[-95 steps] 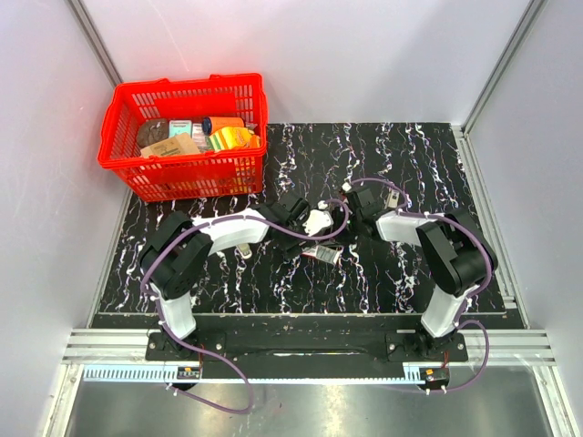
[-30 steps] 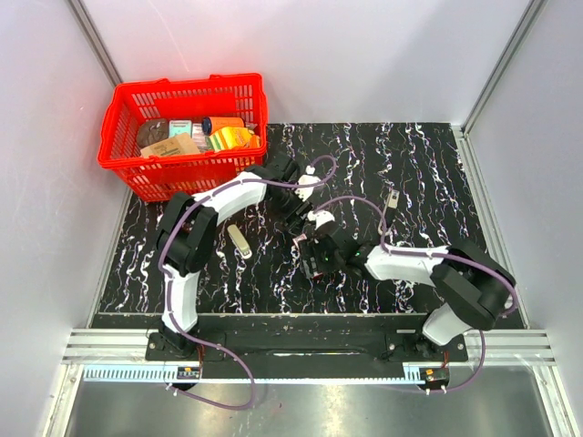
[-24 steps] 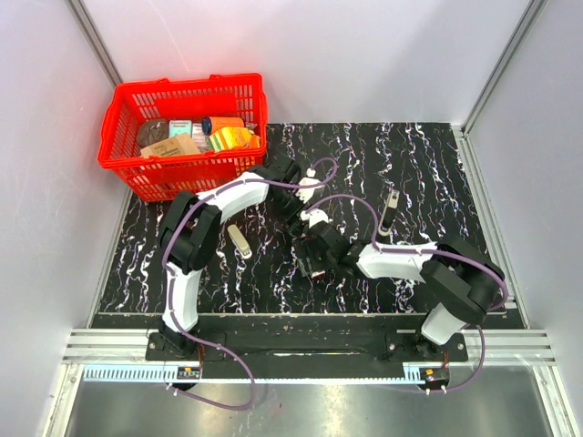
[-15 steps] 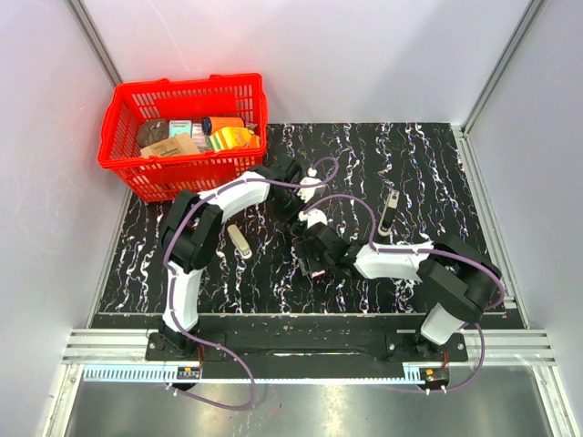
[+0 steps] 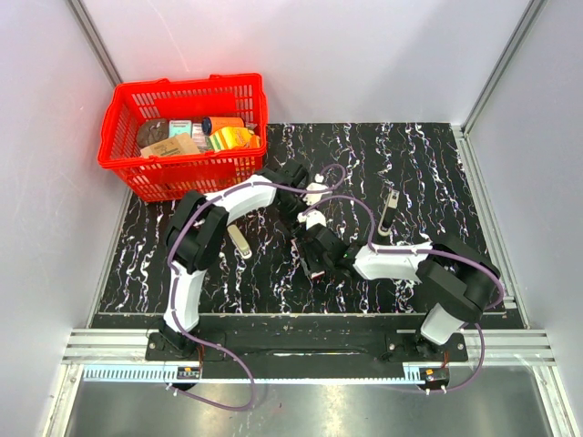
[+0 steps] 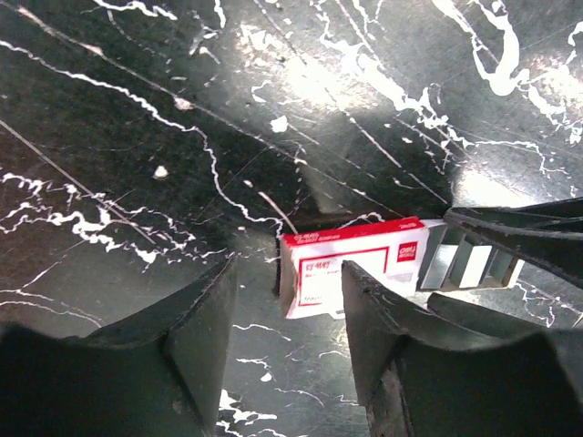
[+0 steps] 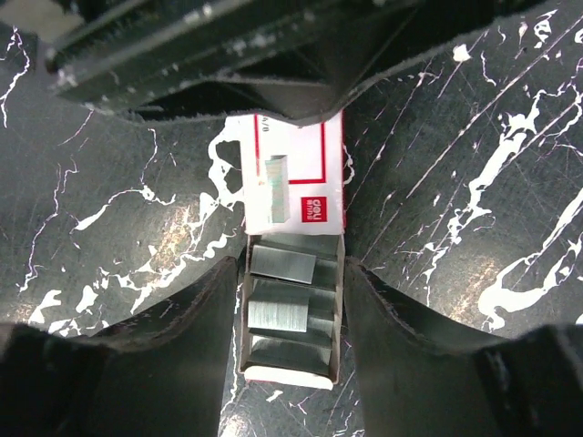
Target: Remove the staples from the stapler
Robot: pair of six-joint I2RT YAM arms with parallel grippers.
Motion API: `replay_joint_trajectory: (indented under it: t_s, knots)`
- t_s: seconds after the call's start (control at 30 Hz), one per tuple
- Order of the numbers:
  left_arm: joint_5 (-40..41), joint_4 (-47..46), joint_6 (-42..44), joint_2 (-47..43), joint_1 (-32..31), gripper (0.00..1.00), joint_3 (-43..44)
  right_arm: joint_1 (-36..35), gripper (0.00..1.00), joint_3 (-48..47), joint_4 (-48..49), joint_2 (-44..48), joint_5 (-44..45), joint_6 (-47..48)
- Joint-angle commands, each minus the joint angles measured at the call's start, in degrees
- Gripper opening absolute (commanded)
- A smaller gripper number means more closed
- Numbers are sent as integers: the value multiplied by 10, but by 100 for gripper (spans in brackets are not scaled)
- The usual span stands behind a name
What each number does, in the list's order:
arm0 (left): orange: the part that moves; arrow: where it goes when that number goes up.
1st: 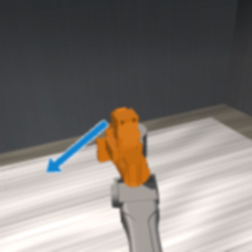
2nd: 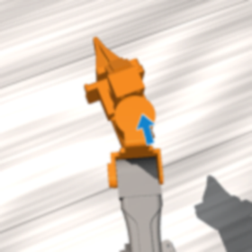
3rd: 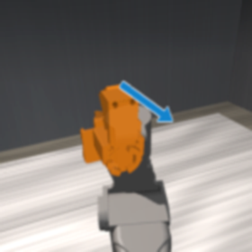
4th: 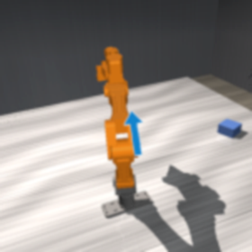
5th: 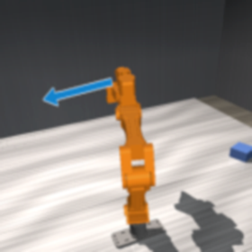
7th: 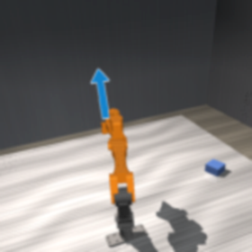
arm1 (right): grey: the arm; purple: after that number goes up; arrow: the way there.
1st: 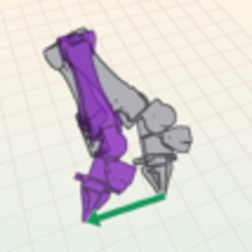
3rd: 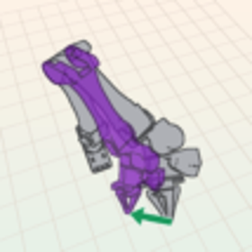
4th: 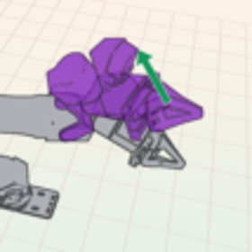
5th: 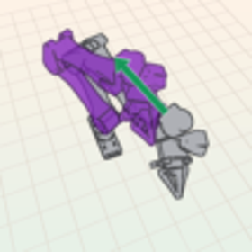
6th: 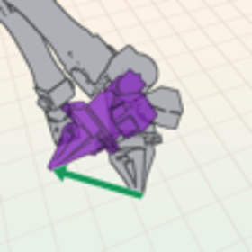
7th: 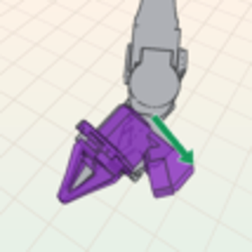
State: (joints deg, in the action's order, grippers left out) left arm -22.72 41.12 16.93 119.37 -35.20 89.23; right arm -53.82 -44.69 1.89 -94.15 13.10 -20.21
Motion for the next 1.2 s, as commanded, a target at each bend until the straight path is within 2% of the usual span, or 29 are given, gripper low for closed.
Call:
replay_joint_trajectory:
  t_s: [0.0,0.53,0.57,0.7,0.87,1.0,1.17]
  knots:
    - [-11,0,6,-3,-12,52,6,-10,54,-2,-1,-12,10,-8]
    - [-15,2,-3,-14,-22,47,-13,-16,49,-13,-3,-31,10,-23]
    - [-9,2,-5,-19,-22,49,-12,-15,49,-12,-3,-33,11,-23]
    - [2,1,-21,-43,-2,69,10,-16,49,-10,-5,-39,10,-27]
    - [-7,7,-24,-68,29,76,21,-16,48,-7,-7,-43,10,-32]
    - [-30,14,-15,-77,36,74,3,-16,47,-6,-6,-45,10,-35]
    - [-48,16,-3,-63,28,63,-20,-16,46,-4,-4,-48,9,-38]
